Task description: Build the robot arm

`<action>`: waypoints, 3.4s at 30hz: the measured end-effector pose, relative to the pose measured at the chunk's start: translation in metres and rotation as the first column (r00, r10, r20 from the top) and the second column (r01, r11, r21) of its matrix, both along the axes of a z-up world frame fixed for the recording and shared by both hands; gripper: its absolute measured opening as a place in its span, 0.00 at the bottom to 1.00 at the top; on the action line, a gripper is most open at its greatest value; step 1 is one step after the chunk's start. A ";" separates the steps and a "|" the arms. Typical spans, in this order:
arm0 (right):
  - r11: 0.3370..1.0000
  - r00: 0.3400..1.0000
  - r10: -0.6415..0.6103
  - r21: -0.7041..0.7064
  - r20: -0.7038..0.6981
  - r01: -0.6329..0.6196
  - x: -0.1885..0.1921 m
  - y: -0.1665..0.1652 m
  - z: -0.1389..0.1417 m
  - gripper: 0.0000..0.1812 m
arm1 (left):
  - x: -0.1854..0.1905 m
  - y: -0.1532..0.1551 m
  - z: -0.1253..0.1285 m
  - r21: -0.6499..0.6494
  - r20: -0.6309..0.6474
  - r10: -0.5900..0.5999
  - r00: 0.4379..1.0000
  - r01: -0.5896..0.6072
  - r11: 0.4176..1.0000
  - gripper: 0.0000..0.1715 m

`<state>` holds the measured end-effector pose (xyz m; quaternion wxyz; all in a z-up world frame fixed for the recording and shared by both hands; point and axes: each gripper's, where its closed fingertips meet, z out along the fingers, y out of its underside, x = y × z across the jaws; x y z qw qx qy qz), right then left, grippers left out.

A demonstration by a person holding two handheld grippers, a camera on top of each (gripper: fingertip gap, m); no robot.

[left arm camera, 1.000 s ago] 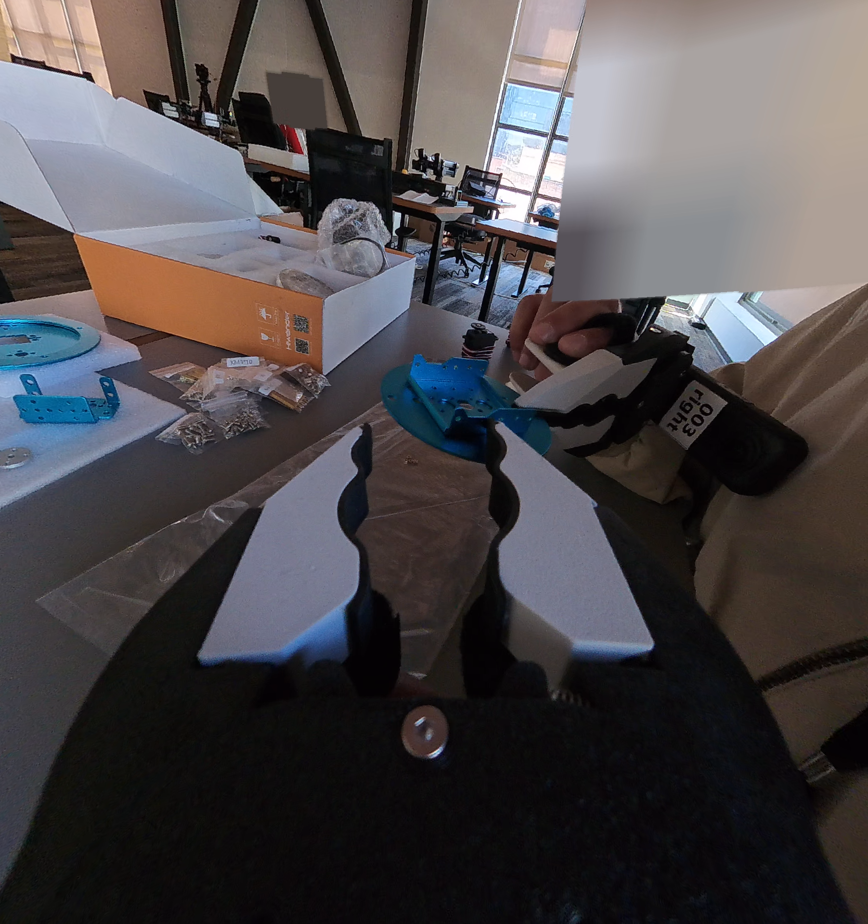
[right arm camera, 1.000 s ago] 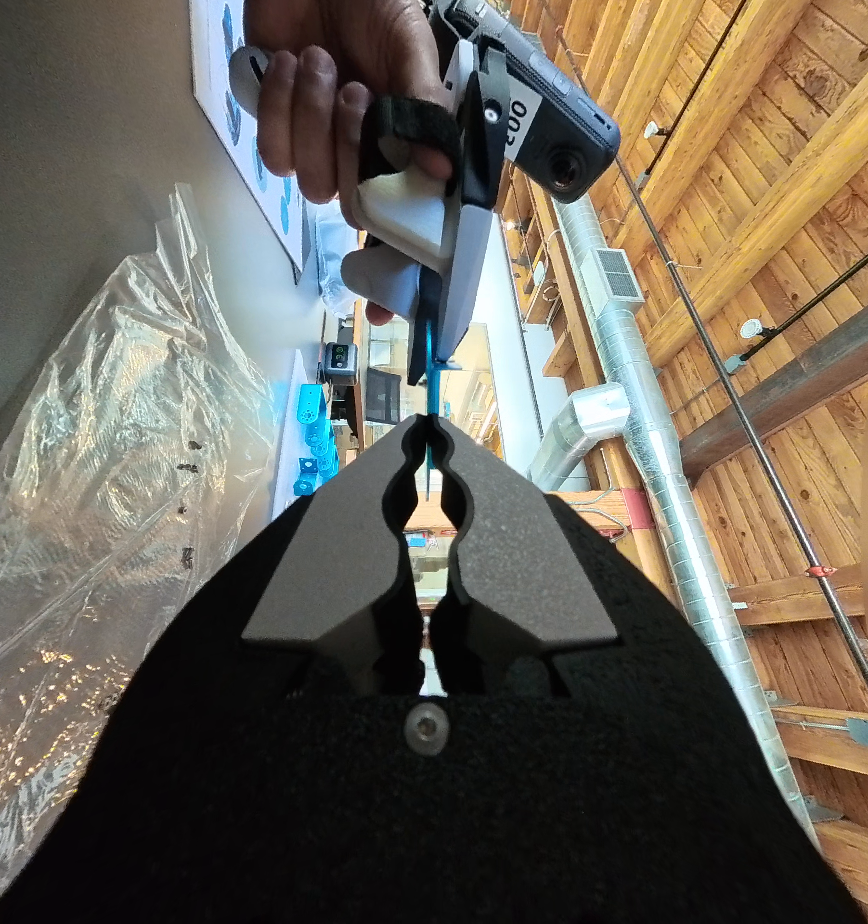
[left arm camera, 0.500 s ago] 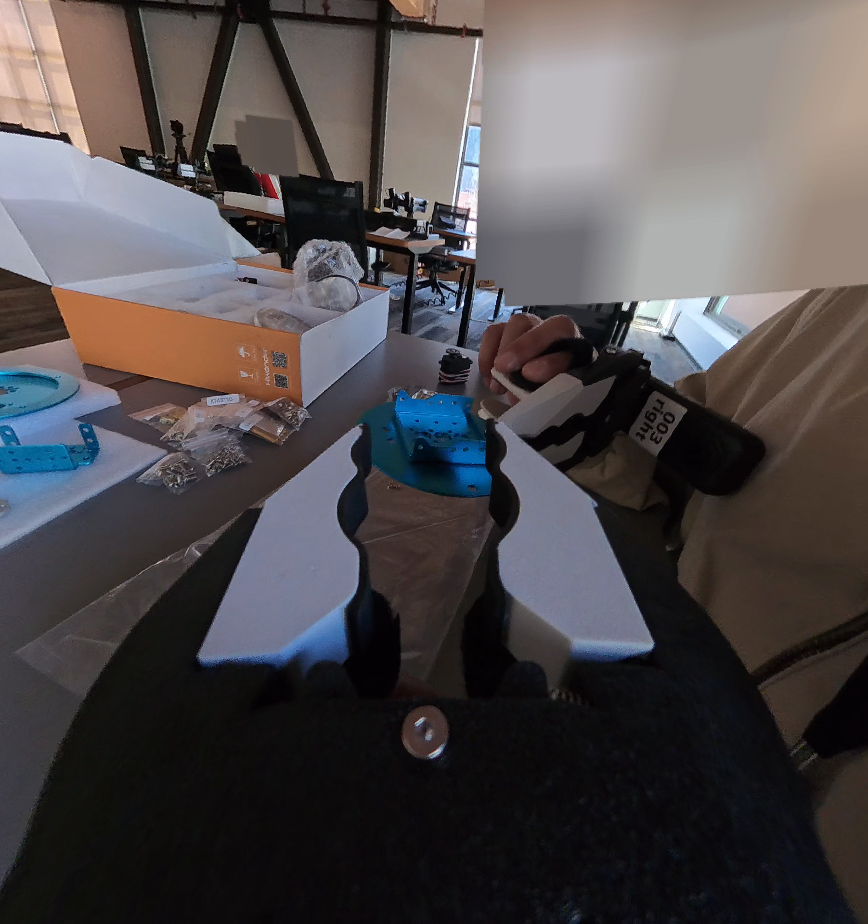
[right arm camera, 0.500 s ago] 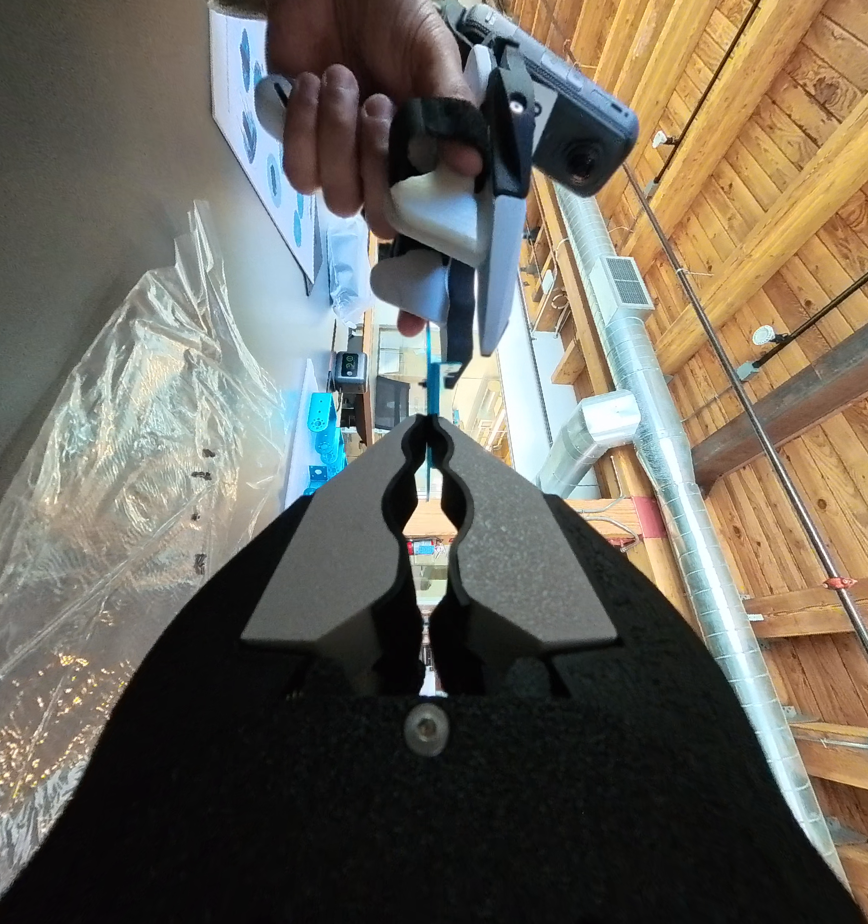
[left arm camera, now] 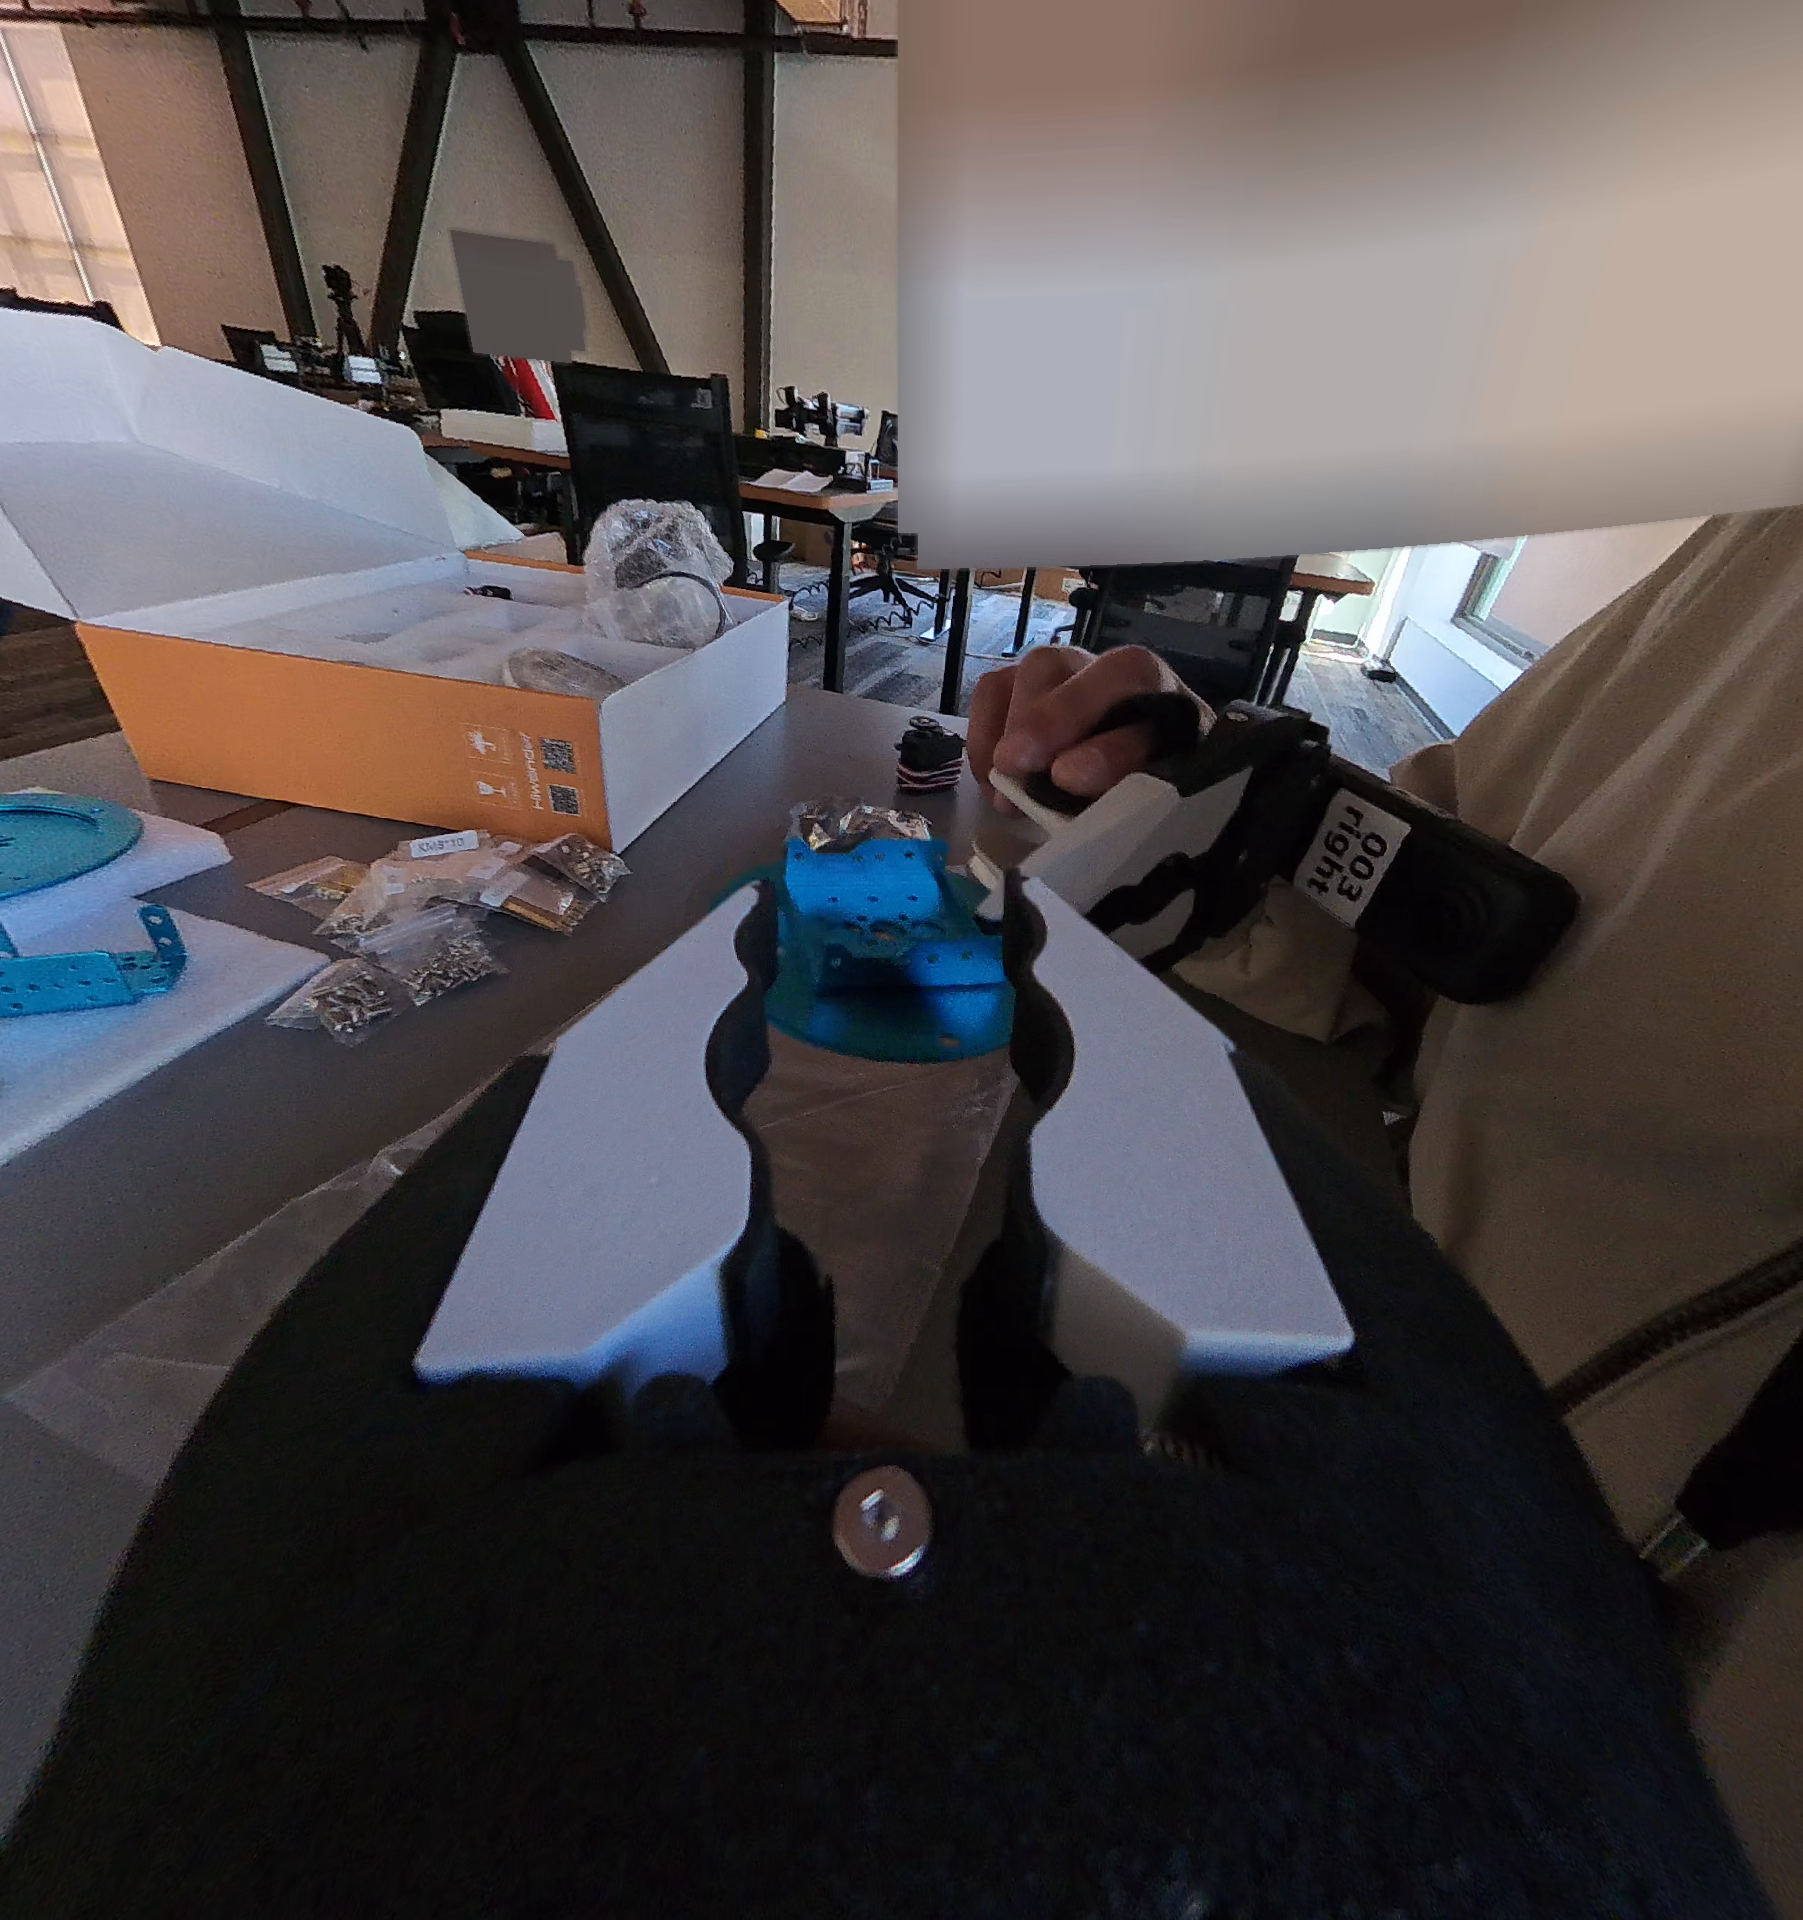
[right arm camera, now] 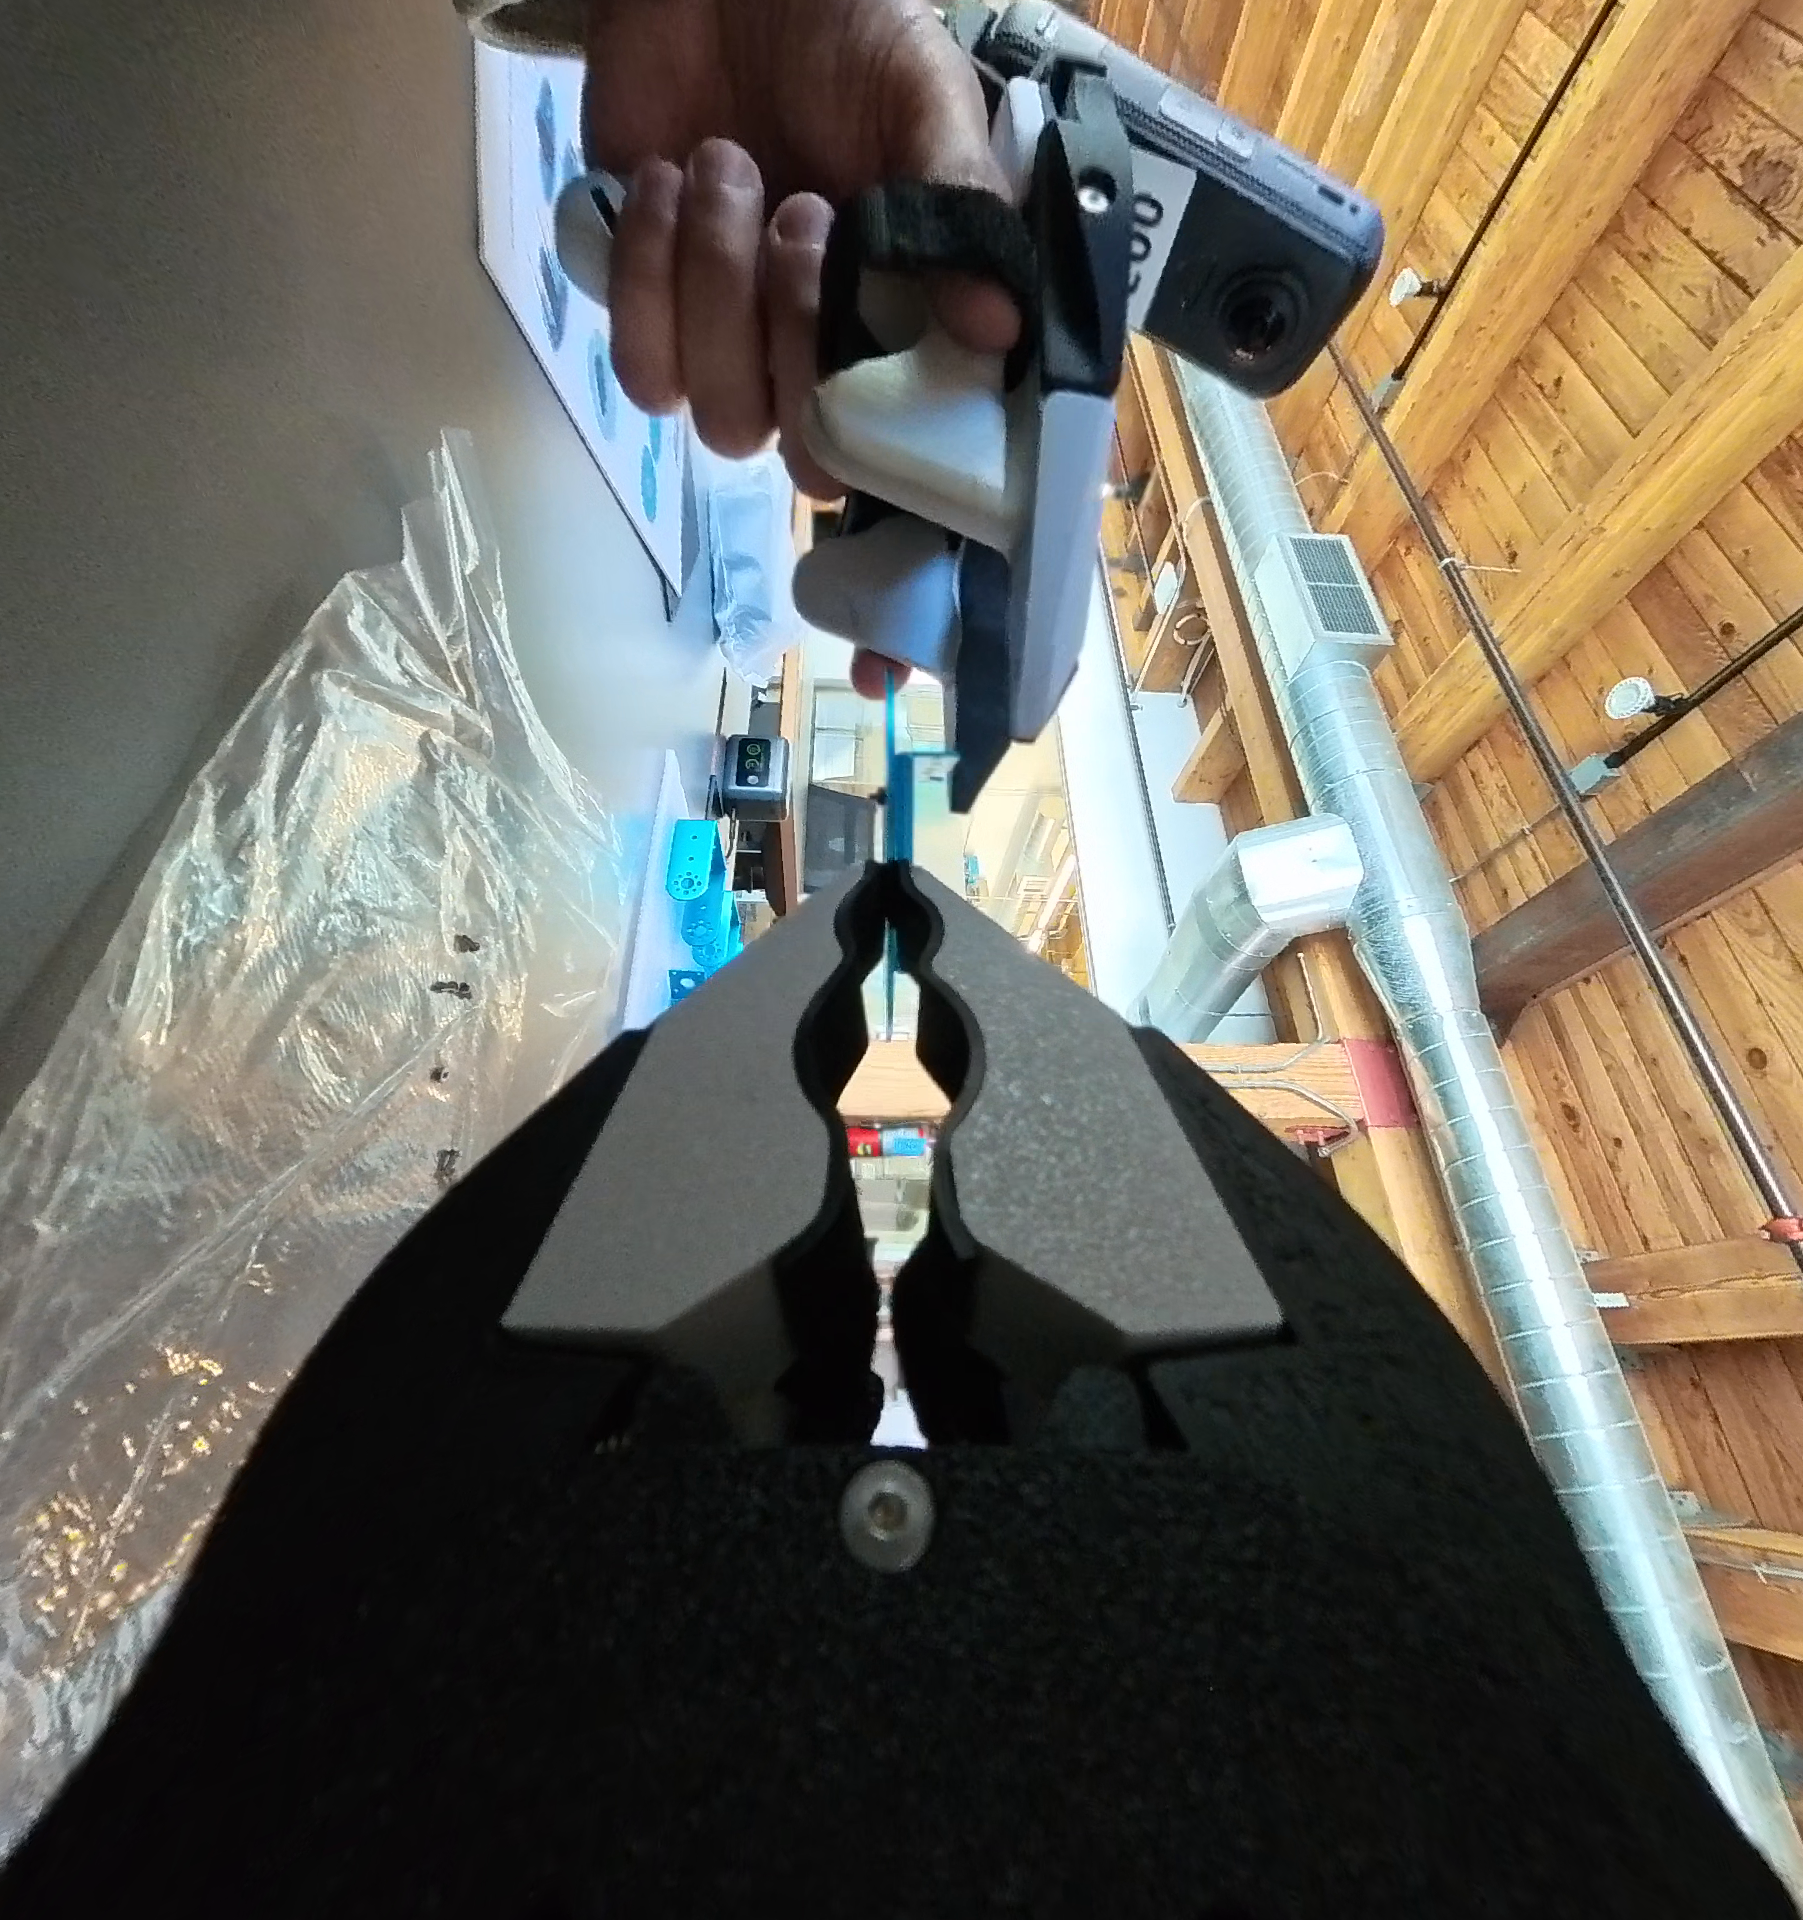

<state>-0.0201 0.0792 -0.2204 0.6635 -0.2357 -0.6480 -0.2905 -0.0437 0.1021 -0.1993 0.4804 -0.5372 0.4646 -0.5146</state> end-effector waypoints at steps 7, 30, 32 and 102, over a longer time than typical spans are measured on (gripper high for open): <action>1.000 1.000 0.000 -0.010 0.004 0.000 0.000 0.001 -0.002 0.00 | 0.006 -0.008 -0.010 0.014 -0.054 -0.041 0.998 0.042 0.999 0.25; 0.999 1.000 -0.005 -0.033 0.004 0.005 0.001 0.003 -0.005 0.00 | 0.001 -0.005 -0.011 -0.008 -0.046 -0.019 0.999 0.019 1.000 0.23; 1.000 1.000 -0.003 -0.030 0.003 0.003 0.001 0.003 -0.004 0.00 | 0.002 -0.005 -0.012 -0.003 -0.053 -0.016 0.998 0.016 1.000 0.22; 0.903 0.968 -0.068 -0.427 -0.243 -0.044 0.006 0.023 -0.031 0.10 | -0.014 0.050 -0.052 -0.921 0.102 -0.028 0.994 0.105 0.376 0.00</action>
